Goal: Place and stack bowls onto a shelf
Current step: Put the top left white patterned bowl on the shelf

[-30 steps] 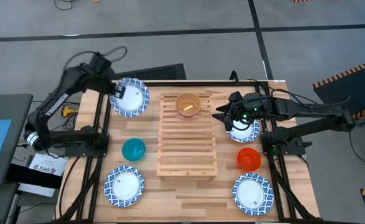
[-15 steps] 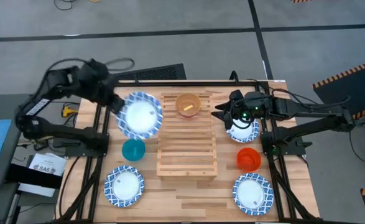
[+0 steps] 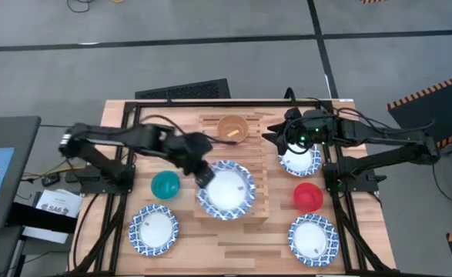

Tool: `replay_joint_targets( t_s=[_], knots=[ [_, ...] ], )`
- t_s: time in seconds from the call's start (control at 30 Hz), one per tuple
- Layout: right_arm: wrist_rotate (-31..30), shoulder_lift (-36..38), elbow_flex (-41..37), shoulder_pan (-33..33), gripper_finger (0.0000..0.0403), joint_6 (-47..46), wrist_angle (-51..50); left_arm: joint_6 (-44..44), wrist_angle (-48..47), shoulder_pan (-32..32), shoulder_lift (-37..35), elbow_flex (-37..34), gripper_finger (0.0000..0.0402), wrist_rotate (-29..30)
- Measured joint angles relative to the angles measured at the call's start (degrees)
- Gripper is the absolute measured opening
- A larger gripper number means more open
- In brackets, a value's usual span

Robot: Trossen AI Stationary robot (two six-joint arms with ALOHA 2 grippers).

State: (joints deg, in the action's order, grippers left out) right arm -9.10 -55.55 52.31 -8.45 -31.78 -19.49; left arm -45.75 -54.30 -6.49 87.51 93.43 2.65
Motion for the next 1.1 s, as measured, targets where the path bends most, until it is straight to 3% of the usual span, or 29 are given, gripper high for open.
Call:
replay_joint_targets(
  t_s=[0.2,0.4,0.57,1.1],
  knots=[
    [0.02,0.0,-0.01,0.04,0.0249,0.21,-0.17,0.05,3.26,0.55,5.01,-0.02,0.0,0.62],
    [0.02,0.0,-0.02,0.04,0.0249,0.26,-0.22,1.01,3.13,2.24,5.45,0.0,0.0001,5.35],
    [0.02,0.0,-0.01,0.04,0.0249,0.28,-0.2,4.02,2.61,3.65,5.45,0.0,0.0014,5.22],
    [0.04,0.0,-0.01,0.04,0.0249,-0.64,-0.13,11.98,2.8,7.35,4.79,0.04,0.0111,4.04]
  ],
)
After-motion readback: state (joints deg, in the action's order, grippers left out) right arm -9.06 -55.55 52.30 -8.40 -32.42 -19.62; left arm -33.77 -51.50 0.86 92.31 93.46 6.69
